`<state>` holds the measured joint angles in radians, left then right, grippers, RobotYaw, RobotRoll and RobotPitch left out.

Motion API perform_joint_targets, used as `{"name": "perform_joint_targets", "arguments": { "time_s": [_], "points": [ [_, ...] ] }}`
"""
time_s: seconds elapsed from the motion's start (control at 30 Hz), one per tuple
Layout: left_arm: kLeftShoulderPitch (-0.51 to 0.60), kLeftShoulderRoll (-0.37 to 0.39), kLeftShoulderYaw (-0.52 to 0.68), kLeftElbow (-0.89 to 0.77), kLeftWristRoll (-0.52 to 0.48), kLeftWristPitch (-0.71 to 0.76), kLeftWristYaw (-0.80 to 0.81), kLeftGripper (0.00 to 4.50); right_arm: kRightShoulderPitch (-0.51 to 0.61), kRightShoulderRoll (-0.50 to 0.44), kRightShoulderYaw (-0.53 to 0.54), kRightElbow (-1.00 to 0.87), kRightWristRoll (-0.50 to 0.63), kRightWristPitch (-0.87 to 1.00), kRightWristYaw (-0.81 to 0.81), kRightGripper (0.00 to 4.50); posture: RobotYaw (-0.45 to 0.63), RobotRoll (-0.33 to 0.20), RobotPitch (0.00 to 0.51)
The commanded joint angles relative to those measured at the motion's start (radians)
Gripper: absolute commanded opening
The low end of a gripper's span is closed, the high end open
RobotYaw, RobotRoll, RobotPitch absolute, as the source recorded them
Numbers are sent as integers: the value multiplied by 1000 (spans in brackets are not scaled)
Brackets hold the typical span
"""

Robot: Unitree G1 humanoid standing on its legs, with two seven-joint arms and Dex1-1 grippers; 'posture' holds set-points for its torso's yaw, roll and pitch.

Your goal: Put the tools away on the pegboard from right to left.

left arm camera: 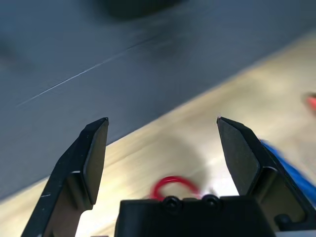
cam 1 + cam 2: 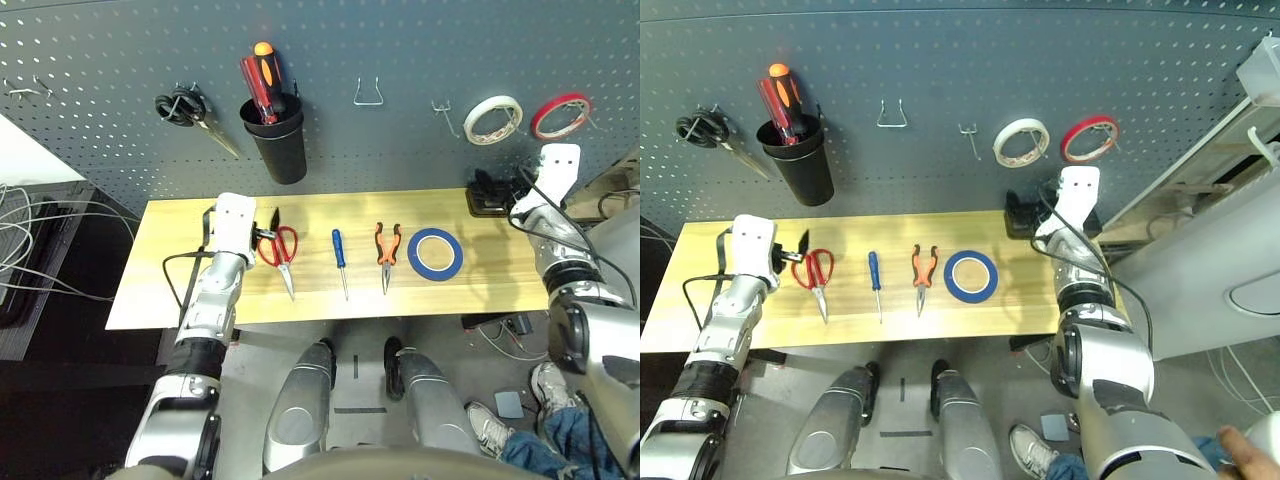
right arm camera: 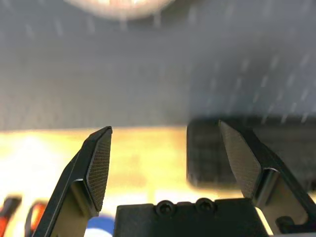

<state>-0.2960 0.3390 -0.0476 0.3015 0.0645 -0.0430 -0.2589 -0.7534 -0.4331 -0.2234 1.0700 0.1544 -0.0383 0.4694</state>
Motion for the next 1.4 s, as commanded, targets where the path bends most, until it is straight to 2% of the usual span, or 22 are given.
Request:
{"name": "perform_joint_targets", "arguments": {
  "time_s": [0.03,0.07,0.17,0.27,0.43,0.63,0.77,1.03,1.27,1.4],
  "points": [
    [41,17,-52,-52,22,32,-73,4500,68,16,29,-96,-8,120,-2,4462,92,0,331],
    [47,20,-53,-64,22,39,-81,4500,81,19,31,-127,-5,142,-5,4462,92,0,331],
    [70,7,-92,-121,29,51,-112,4500,149,39,62,-233,-13,274,-13,4462,97,0,382],
    [84,0,-112,-157,35,69,-123,4500,192,51,79,-304,-11,341,-13,4462,108,0,399],
    [119,-12,-175,-209,44,97,-169,4500,219,76,112,-300,-32,355,-20,4462,141,0,444],
    [147,1,-234,-272,46,100,-237,4500,200,90,145,-260,-64,370,-44,4462,158,0,460],
    [151,-5,-241,-288,43,95,-251,4500,182,94,163,-256,-85,395,-60,3612,154,0,452],
    [112,-24,-228,-229,36,37,-243,4500,194,80,189,-337,-109,426,-52,794,128,0,390],
    [72,-40,-193,-168,13,-78,-230,4500,285,46,188,-553,-125,290,-54,721,103,0,302],
    [48,-54,-164,-176,-5,-148,-211,4500,368,5,159,-723,-143,159,-82,721,98,0,274]
  ]
}}
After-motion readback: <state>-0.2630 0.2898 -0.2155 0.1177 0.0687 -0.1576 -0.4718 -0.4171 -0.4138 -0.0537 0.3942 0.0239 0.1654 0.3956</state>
